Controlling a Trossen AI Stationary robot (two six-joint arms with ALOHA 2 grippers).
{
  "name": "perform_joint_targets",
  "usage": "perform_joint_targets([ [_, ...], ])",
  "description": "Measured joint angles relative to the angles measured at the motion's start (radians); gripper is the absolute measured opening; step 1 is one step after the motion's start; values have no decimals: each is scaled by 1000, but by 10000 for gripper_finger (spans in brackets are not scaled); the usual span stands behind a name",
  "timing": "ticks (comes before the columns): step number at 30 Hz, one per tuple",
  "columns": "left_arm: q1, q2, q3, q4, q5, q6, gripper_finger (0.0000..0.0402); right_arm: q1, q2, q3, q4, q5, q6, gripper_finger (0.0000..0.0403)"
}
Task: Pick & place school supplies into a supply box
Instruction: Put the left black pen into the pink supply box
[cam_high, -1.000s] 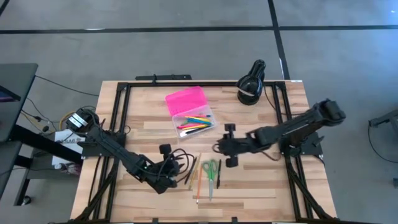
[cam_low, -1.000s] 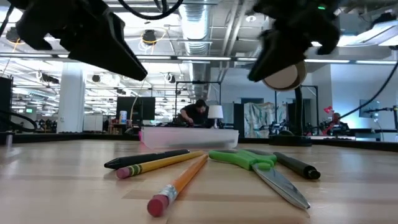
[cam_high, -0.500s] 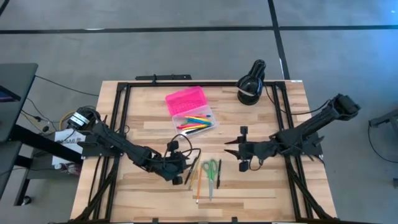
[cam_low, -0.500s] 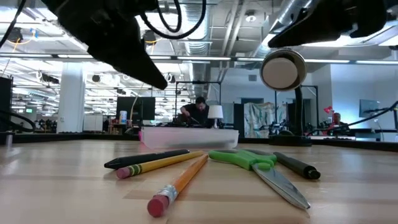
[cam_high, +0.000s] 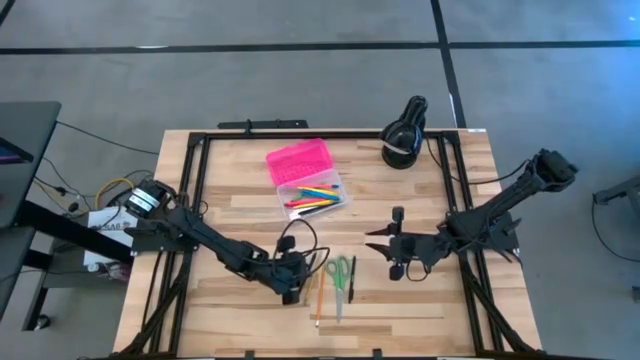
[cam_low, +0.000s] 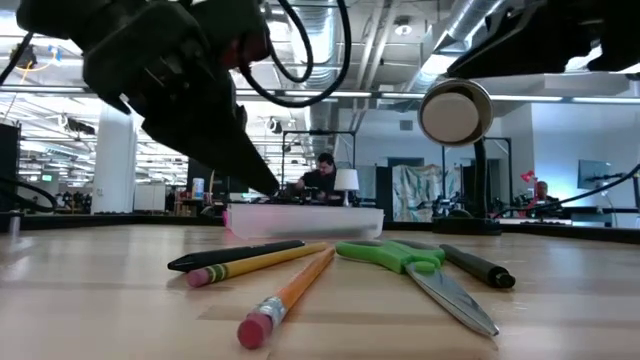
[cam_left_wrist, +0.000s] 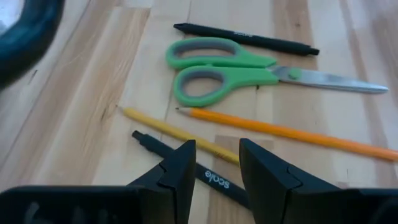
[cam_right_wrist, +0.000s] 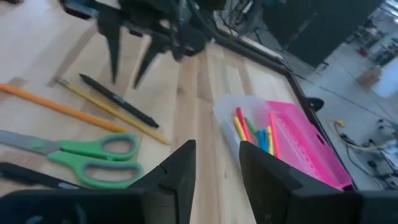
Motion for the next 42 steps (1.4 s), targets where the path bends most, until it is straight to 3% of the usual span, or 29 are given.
perform_joint_targets([
  [19, -7, 2, -15, -41, -46, 5, 116, 6, 0, 1, 23, -4, -9, 118],
  [29, -32, 2, -90, 114, -58, 6, 116, 6, 0, 1, 23, -5, -7, 118],
  [37, -52, 2, -92, 120, -102, -2, 116, 6, 0, 1, 23, -5, -5, 118],
  [42, -51, 80, -93, 219, -82, 17, 116, 6, 0, 1, 24, -5, -5, 118],
])
